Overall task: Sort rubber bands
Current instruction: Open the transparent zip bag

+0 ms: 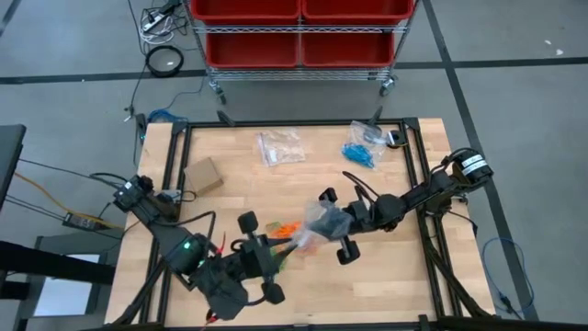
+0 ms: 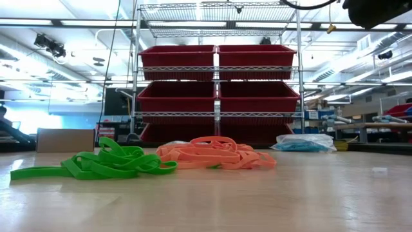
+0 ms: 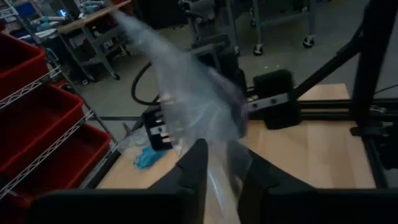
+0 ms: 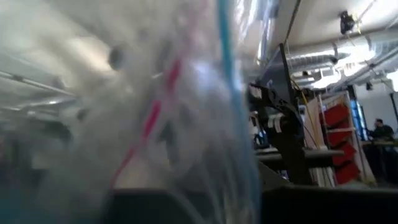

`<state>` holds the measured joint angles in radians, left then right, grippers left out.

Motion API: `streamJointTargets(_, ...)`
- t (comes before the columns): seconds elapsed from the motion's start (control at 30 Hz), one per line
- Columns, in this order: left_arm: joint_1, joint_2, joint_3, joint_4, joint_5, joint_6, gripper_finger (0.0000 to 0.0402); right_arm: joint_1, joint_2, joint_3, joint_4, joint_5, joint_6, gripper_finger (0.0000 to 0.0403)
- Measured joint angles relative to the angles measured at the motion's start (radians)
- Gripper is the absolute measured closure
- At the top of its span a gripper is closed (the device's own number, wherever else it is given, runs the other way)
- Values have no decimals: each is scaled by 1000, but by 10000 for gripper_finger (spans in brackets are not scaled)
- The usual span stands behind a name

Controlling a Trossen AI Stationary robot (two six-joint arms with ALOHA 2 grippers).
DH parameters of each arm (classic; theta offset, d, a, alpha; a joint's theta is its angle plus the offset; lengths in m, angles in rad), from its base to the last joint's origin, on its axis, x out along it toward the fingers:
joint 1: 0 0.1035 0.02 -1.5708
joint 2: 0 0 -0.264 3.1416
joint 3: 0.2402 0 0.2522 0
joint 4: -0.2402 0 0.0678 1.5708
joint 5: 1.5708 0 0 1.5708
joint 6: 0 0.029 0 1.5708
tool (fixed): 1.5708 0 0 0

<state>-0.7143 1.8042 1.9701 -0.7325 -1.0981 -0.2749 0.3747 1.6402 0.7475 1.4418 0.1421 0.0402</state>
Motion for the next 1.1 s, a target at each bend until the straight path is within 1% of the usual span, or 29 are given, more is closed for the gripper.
streamJointTargets(0.13,-33,-4,0,-3,-35,-7,286,-14,0,0,-45,3,10,403)
streamJointTargets(0.23,-62,-8,0,-27,-45,-23,263,-22,0,0,-56,3,12,403)
streamJointTargets(0.33,-92,-12,0,-98,-56,-85,249,-34,0,0,-74,-25,25,403)
streamJointTargets(0.43,-125,-14,0,-175,-71,-171,244,-52,0,0,-146,-54,52,403)
streamJointTargets(0.53,-153,-16,0,-219,-81,-229,243,-72,-9,0,-286,-71,87,403)
streamJointTargets(0.67,-175,-16,0,-231,-82,-231,243,-88,-44,13,-512,-94,127,403)
streamJointTargets(0.77,-164,-14,0,-266,-83,-230,243,-95,-74,57,-723,-141,149,403)
streamJointTargets(0.87,-124,-13,-12,-322,-74,-252,243,-95,-91,135,-934,-208,144,403)
streamJointTargets(0.93,-87,-13,-26,-336,-31,-259,243,-88,-91,200,-1053,-256,131,403)
streamJointTargets(1.07,9,-13,-55,-304,203,-229,243,-71,-91,324,-1299,-305,86,403)
streamJointTargets(1.1,28,-13,-66,-290,236,-217,243,-69,-92,349,-1352,-304,76,403)
